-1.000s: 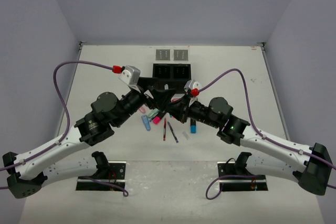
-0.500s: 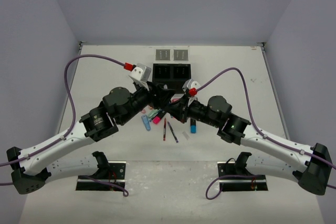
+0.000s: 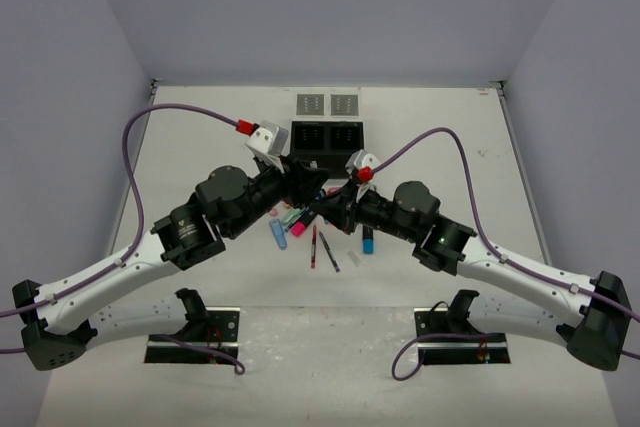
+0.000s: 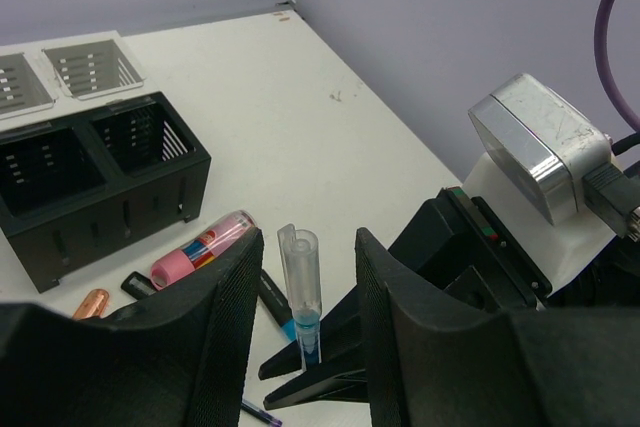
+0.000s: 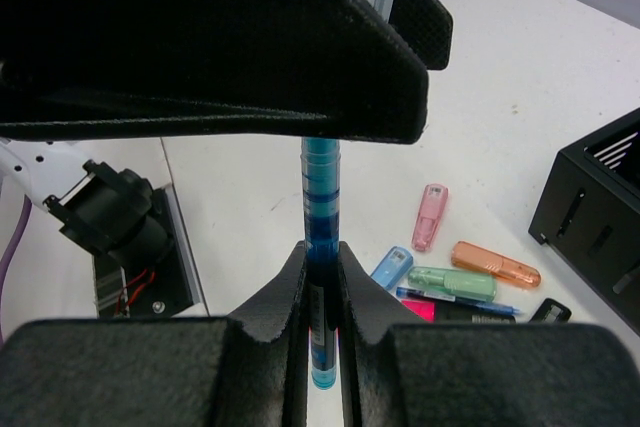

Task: Sort the stationery into containers
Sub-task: Close the pen cap on the pen.

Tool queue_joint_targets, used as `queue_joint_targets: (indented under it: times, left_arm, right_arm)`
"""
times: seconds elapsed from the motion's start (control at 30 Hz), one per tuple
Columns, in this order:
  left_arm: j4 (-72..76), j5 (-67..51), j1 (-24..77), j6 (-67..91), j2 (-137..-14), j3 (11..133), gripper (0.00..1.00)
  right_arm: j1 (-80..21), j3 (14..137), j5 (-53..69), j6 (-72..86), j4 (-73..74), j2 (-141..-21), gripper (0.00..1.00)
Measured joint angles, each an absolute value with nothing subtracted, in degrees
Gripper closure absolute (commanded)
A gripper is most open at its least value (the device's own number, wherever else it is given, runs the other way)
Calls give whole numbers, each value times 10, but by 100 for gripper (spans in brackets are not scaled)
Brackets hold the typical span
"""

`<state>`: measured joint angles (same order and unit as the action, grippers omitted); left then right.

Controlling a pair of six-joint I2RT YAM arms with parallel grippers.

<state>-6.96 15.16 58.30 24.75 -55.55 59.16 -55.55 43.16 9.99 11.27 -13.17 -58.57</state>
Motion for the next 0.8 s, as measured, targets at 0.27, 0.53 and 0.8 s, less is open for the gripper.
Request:
queue_joint_targets:
  times: [0.27, 0.53, 0.8]
  left_arm:
    - [-70, 153, 583, 247, -555, 592, 56]
    - [-70, 155, 583, 244, -555, 592, 76]
    - [-66, 155, 583, 244, -553, 586, 100]
  right_arm:
    - [-555, 432, 100, 112, -129, -589, 100]
    - [-555, 432, 102, 112, -128, -589, 100]
    - [-555, 432, 102, 112, -126, -589, 100]
